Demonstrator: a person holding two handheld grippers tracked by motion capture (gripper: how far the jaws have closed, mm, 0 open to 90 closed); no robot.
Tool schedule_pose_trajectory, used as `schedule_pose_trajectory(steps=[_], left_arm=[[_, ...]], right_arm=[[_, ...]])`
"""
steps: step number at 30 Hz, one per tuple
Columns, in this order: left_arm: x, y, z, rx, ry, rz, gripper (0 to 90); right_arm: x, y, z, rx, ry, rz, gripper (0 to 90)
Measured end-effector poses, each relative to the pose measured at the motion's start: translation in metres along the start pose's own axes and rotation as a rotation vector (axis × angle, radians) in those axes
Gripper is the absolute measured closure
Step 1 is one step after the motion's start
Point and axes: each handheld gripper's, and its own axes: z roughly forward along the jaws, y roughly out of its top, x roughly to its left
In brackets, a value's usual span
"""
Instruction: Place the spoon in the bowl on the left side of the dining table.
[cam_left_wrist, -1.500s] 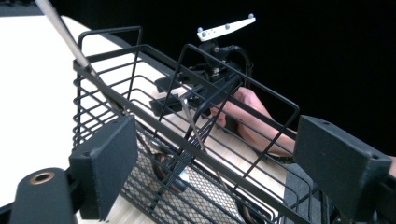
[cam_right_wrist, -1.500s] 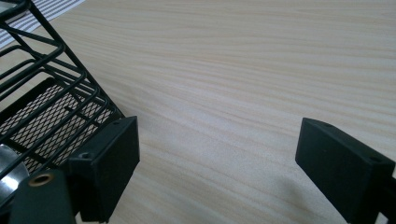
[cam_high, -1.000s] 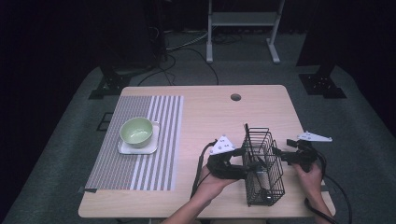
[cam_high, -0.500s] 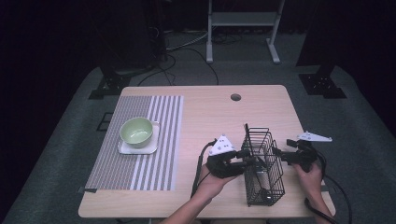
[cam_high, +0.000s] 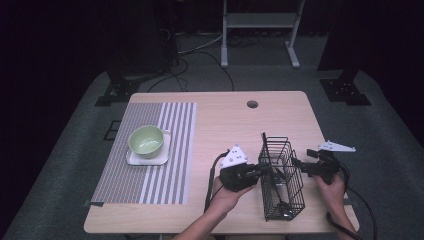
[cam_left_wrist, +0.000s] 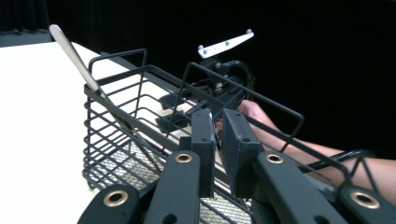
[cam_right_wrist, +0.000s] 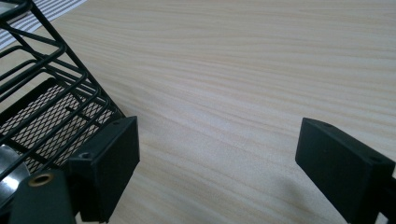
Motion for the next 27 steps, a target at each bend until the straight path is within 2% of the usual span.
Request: schedule_pose_trajectory(steps=[1,2,5,6,8,11,14,18,25,27], left_arm=[[0.000,0.000,-0.001,-0.005,-0.008,-0.010,84.6],[0.001,0.000,-0.002,-0.019,-0.033,-0.039,86.1],[0.002,0.000,-0.005,-0.041,-0.055,-0.074,87.8],[0.002,0.000,-0.005,-0.041,-0.055,-0.074,88.4],[0.001,0.001,-0.007,-0.060,-0.068,-0.102,89.1],[0.001,0.001,-0.008,-0.065,-0.069,-0.102,89.2],[0.002,0.001,-0.009,-0.087,-0.085,-0.146,89.2],[0.003,0.002,-0.010,-0.104,-0.095,-0.170,89.1],[0.002,0.007,-0.014,-0.122,-0.104,-0.180,89.1],[0.001,0.011,-0.017,-0.142,-0.108,-0.183,89.1]], right_arm=[[0.000,0.000,0.000,0.000,0.000,0.001,12.6],[0.000,0.000,0.000,0.000,0.000,0.000,12.7],[0.000,0.000,0.000,0.000,0.000,0.000,12.6],[0.000,0.000,0.000,0.000,0.000,0.000,12.6],[0.000,0.000,0.000,0.001,0.000,0.001,12.6],[0.000,0.000,0.000,0.000,0.000,0.001,12.7],[0.000,0.000,0.000,0.000,0.000,0.001,12.6],[0.000,0.000,0.000,0.000,0.000,0.001,12.6],[0.000,0.000,0.000,0.001,-0.001,0.002,12.6],[0.000,0.000,0.000,0.001,-0.002,0.002,12.6]])
